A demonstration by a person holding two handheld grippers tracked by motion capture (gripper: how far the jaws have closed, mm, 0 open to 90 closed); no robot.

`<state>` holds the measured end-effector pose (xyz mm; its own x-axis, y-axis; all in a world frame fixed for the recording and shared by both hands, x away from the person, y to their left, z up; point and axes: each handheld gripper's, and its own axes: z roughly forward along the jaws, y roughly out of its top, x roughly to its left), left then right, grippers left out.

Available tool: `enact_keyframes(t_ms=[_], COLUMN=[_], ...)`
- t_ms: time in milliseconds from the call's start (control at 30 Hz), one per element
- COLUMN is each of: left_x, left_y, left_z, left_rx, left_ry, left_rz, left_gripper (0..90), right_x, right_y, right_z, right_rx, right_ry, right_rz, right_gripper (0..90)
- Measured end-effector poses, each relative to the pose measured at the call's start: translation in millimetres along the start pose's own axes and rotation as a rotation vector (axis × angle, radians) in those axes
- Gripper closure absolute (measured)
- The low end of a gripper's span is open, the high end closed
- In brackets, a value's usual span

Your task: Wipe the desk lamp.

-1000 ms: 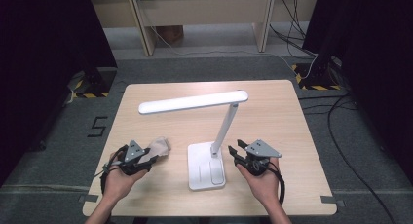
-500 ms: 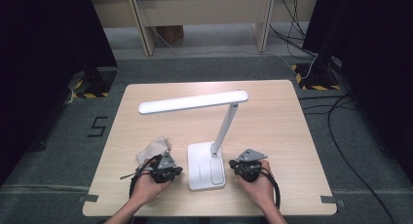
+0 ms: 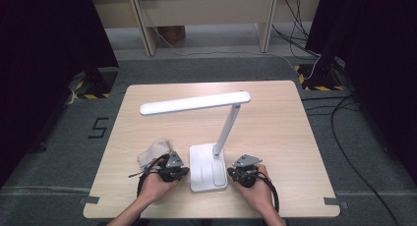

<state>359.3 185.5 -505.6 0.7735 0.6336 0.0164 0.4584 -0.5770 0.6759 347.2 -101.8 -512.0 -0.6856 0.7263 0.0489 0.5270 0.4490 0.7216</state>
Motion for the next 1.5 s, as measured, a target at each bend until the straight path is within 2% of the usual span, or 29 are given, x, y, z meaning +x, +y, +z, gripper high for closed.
enact_keyframes(t_ms=[267,567,833,967,1067,1167,1267,1367,1500], left_x=[2.6,7.8,9.2,9.0,9.1,9.2,8.8,8.9,10.0], left_y=[3.2,6.5,6.6,6.5,6.6,6.8,6.2,4.9,1.7], left_z=[3.4,5.8,6.1,5.7,1.4,-7.9,-20.1,-31.9,-44.9], left_rx=[-0.003,0.005,0.004,0.003,-0.012,-0.051,-0.089,-0.107,-0.146], left_ry=[0.007,0.042,0.044,0.049,0.065,0.084,0.094,0.114,0.129], left_rz=[-0.005,0.016,0.01,0.014,0.014,0.004,0.0,0.0,-0.02], left_gripper=[89.2,89.2,89.1,88.1,85.3,80.6,74.6,65.4,56.4], right_x=[4.6,13.5,14.6,13.2,10.9,8.6,6.3,3.3,-0.1], right_y=[-0.9,-2.0,-2.5,-3.5,-4.6,-4.8,-4.9,-4.9,-4.3], right_z=[0.4,0.1,0.6,0.4,-0.9,-3.4,-5.5,-7.4,-10.8], right_rx=[-0.007,-0.008,-0.013,-0.02,-0.033,-0.063,-0.075,-0.082,-0.093], right_ry=[0.0,0.001,0.003,-0.001,-0.007,-0.018,-0.026,-0.03,-0.042], right_rz=[-0.019,-0.042,-0.035,-0.025,-0.004,0.02,0.032,0.042,0.045], right_gripper=[90.0,90.0,89.9,84.0,75.0,66.7,63.5,60.7,59.0])
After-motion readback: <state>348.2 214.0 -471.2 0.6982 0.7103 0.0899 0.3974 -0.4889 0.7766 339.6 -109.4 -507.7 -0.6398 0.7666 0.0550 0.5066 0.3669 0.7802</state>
